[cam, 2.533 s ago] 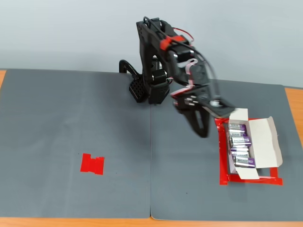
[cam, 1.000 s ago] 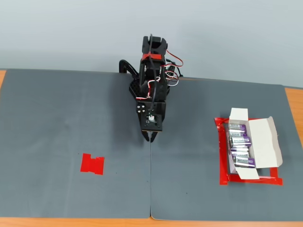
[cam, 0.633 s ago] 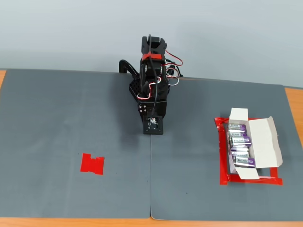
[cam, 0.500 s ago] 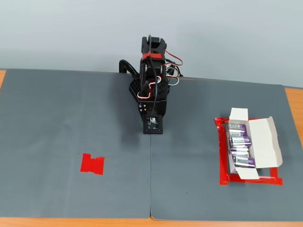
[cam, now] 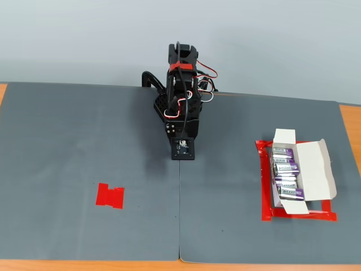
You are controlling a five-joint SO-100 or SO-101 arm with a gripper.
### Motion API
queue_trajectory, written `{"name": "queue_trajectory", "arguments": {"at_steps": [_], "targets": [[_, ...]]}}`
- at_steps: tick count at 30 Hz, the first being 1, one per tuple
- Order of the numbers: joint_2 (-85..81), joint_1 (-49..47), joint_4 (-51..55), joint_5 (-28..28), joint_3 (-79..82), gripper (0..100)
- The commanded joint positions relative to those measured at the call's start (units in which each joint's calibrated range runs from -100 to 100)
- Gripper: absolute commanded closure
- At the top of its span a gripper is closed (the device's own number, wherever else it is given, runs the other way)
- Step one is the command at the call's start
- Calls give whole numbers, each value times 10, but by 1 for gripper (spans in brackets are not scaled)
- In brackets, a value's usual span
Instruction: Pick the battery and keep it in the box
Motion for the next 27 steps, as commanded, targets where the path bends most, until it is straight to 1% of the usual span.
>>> {"name": "queue_trajectory", "arguments": {"at_steps": [1, 6, 27], "targets": [[-1, 0, 2, -4, -35, 98], [-1, 1, 2, -27, -35, 98], [2, 0, 2, -27, -37, 98]]}}
